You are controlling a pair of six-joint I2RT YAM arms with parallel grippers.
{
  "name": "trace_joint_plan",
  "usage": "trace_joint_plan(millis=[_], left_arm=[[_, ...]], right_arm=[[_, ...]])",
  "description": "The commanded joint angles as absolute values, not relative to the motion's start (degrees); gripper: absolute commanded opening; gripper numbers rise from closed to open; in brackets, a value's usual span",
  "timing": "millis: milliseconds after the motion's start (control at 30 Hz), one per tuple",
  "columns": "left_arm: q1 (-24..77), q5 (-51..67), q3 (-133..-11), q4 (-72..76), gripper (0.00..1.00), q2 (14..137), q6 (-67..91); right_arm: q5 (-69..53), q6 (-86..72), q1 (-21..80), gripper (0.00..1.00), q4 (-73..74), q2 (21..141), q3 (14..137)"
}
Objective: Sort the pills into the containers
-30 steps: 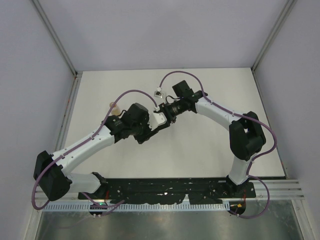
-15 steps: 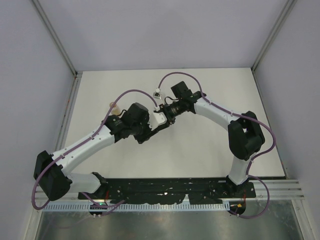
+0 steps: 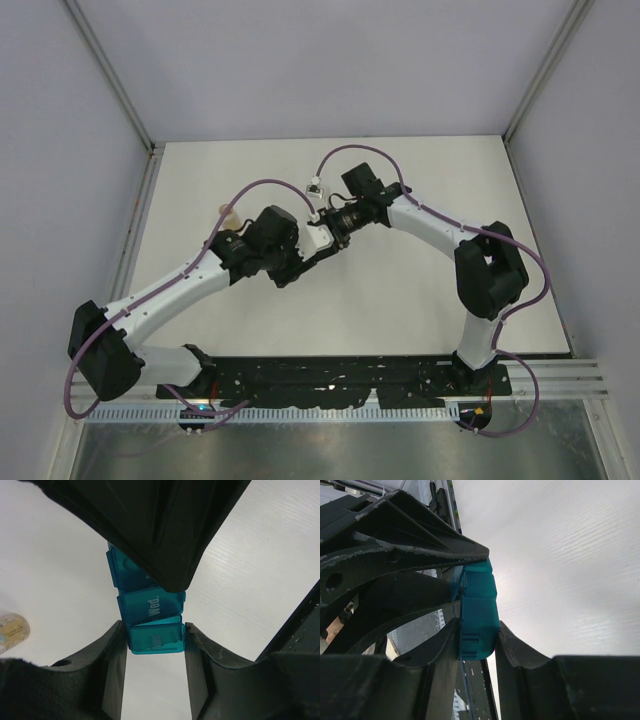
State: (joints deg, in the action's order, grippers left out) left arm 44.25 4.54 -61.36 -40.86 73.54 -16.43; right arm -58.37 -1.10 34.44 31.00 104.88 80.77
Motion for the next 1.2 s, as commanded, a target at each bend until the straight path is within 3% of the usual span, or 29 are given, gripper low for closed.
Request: trace_joint_plan(millis=[0, 233, 433, 567, 967, 1167], left_arm=[[44.56, 5.54, -63.72, -37.44, 0.00, 74.00, -15.64], [44.56, 5.54, -63.72, -37.70, 0.55, 73.65, -15.64], [44.56, 9.57, -63.81, -39.11, 0.74, 72.07, -17.05], [44.30, 11.51, -63.98, -40.43, 0.80, 70.67, -18.01], [36.57, 26.97, -64.25, -45.00, 0.82, 70.22, -20.57], [33.58, 37.43, -67.85, -48.42, 0.71, 75.22, -20.57]], right_arm=[[-61.70, -2.98, 35.59, 0.05, 27.78, 105.03, 81.83], [-62.84, -3.69, 35.33, 0.05, 27.16, 104.68, 81.65], [-62.58, -2.55, 34.54, 0.05, 27.33, 103.62, 80.69], [-62.23, -0.27, 34.54, 0.05, 29.08, 102.13, 80.51], [-65.39, 5.45, 34.37, 0.06, 31.64, 97.56, 79.45], [-66.79, 6.77, 34.54, 0.06, 31.73, 95.54, 78.40]])
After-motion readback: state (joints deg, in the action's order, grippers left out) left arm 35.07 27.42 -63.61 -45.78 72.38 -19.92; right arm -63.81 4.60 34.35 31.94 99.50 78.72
